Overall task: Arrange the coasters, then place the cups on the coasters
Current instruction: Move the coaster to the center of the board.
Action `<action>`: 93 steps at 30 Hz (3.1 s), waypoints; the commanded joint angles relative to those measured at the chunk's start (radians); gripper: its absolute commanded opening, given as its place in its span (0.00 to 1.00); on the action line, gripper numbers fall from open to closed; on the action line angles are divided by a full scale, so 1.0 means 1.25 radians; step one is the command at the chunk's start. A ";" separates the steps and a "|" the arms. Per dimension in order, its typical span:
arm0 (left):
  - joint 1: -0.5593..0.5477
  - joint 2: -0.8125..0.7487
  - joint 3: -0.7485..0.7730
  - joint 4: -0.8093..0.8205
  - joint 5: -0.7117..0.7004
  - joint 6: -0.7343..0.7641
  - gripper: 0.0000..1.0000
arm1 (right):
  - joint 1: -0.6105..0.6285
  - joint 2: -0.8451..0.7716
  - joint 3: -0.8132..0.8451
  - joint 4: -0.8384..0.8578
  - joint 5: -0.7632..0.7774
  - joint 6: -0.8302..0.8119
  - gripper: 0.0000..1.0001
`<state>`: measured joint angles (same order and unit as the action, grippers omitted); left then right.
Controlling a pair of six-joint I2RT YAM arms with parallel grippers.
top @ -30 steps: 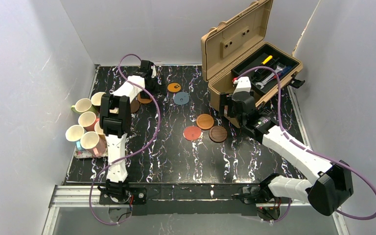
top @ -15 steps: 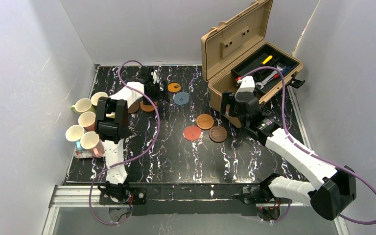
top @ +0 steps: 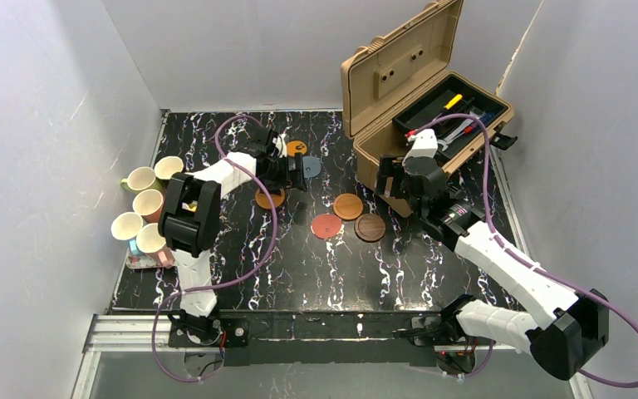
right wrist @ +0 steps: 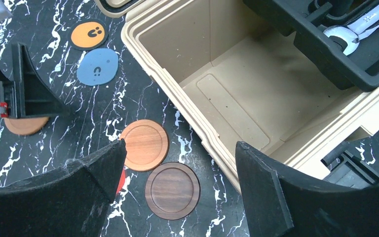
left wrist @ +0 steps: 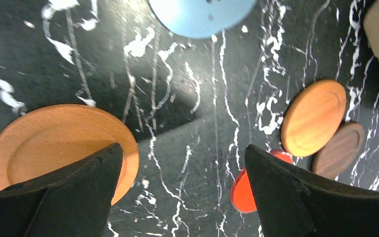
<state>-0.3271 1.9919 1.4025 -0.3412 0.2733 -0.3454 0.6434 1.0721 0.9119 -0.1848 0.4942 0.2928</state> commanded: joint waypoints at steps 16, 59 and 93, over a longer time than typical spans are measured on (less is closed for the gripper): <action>-0.111 0.021 -0.101 -0.093 0.095 -0.037 0.93 | -0.002 -0.040 -0.010 -0.006 0.013 0.015 0.89; -0.191 0.016 -0.090 -0.093 0.098 -0.038 0.93 | -0.003 -0.039 -0.015 -0.003 0.020 0.016 0.89; -0.191 -0.071 -0.030 -0.049 0.111 -0.006 0.93 | -0.002 -0.028 -0.012 -0.001 0.011 0.019 0.89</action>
<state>-0.5480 1.9526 1.3491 -0.3454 0.4080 -0.3779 0.6434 1.0405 0.8989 -0.2096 0.4950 0.3111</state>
